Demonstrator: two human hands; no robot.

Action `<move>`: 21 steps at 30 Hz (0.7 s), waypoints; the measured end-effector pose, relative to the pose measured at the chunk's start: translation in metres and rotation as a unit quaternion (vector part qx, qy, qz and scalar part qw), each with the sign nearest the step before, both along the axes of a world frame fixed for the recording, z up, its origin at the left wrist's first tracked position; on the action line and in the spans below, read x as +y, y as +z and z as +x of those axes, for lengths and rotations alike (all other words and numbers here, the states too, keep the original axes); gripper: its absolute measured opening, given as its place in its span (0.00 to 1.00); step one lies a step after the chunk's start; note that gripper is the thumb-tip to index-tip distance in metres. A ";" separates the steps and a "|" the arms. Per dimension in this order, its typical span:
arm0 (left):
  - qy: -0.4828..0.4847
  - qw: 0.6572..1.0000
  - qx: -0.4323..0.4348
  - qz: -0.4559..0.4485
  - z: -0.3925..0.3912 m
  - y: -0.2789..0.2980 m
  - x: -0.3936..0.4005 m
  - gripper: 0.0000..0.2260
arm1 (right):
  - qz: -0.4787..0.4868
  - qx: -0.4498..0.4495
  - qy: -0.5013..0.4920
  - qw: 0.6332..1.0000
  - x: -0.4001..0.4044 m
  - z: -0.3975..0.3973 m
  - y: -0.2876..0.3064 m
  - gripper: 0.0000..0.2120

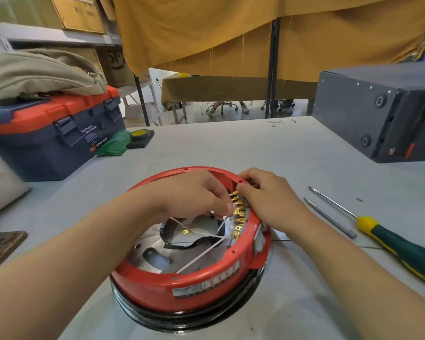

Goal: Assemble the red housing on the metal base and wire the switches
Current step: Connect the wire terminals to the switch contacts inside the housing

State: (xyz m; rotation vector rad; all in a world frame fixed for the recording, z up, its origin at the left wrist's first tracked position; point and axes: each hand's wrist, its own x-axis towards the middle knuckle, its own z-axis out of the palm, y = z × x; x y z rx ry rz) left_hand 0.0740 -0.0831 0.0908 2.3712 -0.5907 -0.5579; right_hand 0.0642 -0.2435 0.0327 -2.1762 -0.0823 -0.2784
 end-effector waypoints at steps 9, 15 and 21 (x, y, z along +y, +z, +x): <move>-0.006 1.000 0.019 0.018 0.002 0.003 -0.002 0.10 | -0.001 0.003 0.005 1.000 0.001 -0.002 0.001 0.10; -0.006 1.000 0.016 0.021 0.004 0.002 -0.004 0.09 | 0.000 0.002 0.002 1.000 0.002 -0.002 0.002 0.11; -0.010 0.999 0.036 0.019 0.007 0.002 -0.004 0.12 | -0.007 -0.002 0.001 1.000 0.002 -0.003 0.002 0.10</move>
